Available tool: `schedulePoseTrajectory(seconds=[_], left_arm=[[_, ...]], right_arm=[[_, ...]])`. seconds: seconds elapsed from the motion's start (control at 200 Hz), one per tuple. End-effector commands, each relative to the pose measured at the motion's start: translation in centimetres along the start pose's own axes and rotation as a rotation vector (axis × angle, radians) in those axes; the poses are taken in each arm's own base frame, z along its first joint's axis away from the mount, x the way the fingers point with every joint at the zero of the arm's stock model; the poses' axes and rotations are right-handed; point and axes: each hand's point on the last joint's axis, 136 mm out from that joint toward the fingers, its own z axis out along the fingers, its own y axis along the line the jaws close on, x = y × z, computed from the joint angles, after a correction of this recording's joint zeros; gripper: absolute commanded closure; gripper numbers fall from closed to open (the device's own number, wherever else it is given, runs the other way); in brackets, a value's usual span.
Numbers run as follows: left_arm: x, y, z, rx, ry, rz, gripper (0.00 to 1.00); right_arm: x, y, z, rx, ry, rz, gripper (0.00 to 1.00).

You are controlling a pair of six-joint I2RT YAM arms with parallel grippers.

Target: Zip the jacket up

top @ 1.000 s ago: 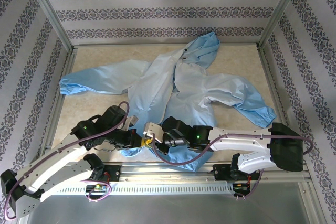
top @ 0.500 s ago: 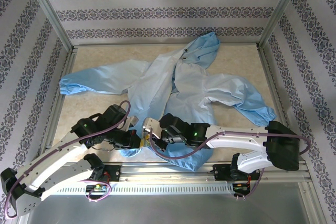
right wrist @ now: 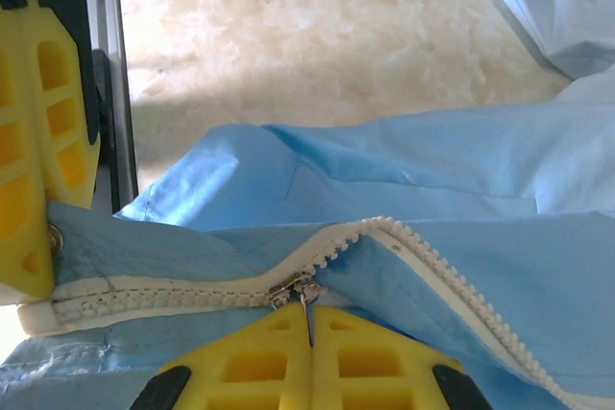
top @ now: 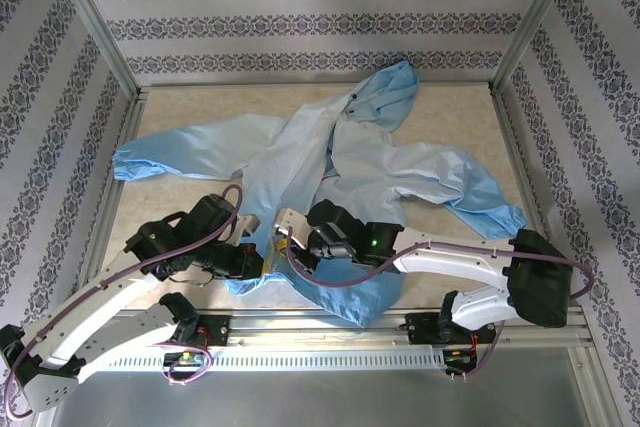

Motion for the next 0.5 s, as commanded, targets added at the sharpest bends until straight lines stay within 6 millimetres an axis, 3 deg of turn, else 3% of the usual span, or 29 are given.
schedulePoseTrajectory(seconds=[0.0, 0.24, 0.495], left_arm=[[3.6, 1.2, -1.8, -0.067, 0.129, -0.005, 1.00], [3.6, 2.1, -3.3, -0.159, 0.118, 0.032, 1.00], [2.6, 1.5, -6.4, -0.225, 0.067, 0.098, 1.00]], right_arm=[[1.5, -6.3, -0.5, 0.218, 0.080, 0.021, 1.00], [1.0, -11.2, -2.0, 0.307, 0.084, 0.052, 1.00], [0.4, -14.1, -2.8, 0.337, 0.079, 0.054, 1.00]])
